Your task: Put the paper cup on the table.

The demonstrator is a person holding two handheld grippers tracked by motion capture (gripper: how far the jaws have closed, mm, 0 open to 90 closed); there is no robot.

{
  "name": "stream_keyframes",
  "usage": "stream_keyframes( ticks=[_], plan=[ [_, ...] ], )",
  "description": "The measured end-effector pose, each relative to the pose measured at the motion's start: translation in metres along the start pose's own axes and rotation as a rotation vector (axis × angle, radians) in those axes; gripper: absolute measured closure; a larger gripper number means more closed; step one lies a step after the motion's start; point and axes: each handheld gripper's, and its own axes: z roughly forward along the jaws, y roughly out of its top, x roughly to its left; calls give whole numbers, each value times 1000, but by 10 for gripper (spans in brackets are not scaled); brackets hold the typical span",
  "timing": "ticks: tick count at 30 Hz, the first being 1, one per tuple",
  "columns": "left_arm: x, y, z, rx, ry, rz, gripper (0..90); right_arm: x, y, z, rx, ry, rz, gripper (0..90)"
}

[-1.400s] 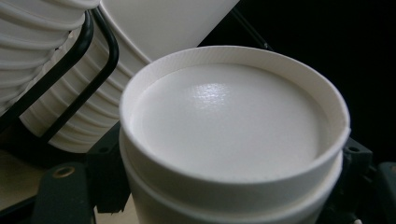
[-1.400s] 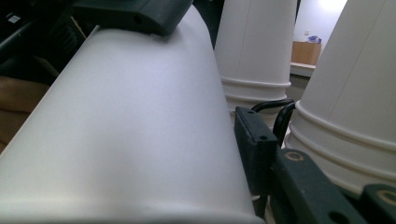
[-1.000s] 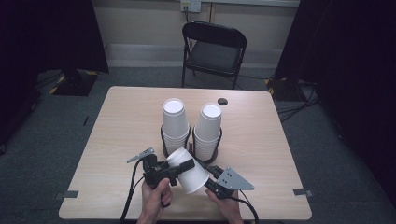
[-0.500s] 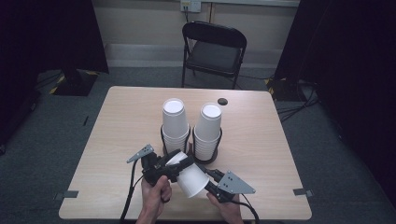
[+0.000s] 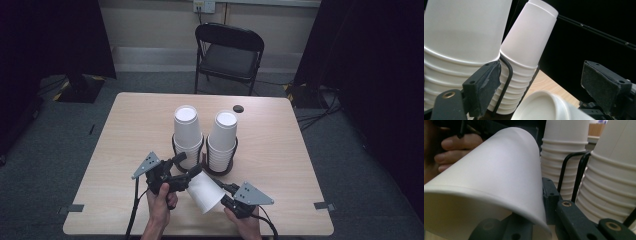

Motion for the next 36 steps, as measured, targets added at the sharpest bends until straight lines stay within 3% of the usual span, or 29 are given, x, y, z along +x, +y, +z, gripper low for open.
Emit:
stream_keyframes(
  ticks=[4, 7, 10, 12, 15, 17, 18, 19, 24, 28, 30, 33, 36],
  plan=[
    [2, 0, -1, 15, 46, 26, 153, -1, 0, -1, 32, -10, 37, 862],
    [4, 0, -5, 22, 77, 72, 156, -4, 1, -1, 54, -16, 53, 862],
    [4, 0, -11, 18, 57, 66, 156, -5, 1, -2, 79, -15, 64, 863],
    [2, 0, -15, 14, 100, 119, 156, -5, 0, -2, 102, -13, 70, 863],
    [3, 0, -18, 16, 75, 161, 155, -6, -2, -3, 122, -15, 76, 863],
    [4, 2, -18, 33, 101, 193, 178, -6, -3, -4, 130, -12, 81, 863],
    [4, 3, -18, 53, 105, 246, 233, -7, -3, -4, 134, -9, 88, 863],
    [4, 3, -18, 53, 105, 246, 232, -7, -3, -4, 134, -9, 88, 863],
    [-4, -1, -18, 113, 145, 383, 216, -12, -1, -8, 167, -8, 91, 864],
    [-3, -5, -19, 138, 151, 418, 203, -16, 0, -11, 178, -13, 103, 864],
    [-2, -7, -20, 138, 130, 409, 188, -20, 1, -13, 196, -2, 117, 864],
    [0, -11, -21, 144, 147, 414, 168, -24, 2, -15, 216, -2, 127, 864],
    [0, -14, -24, 156, 157, 455, 154, -28, 4, -13, 255, -8, 123, 864]
  ],
)
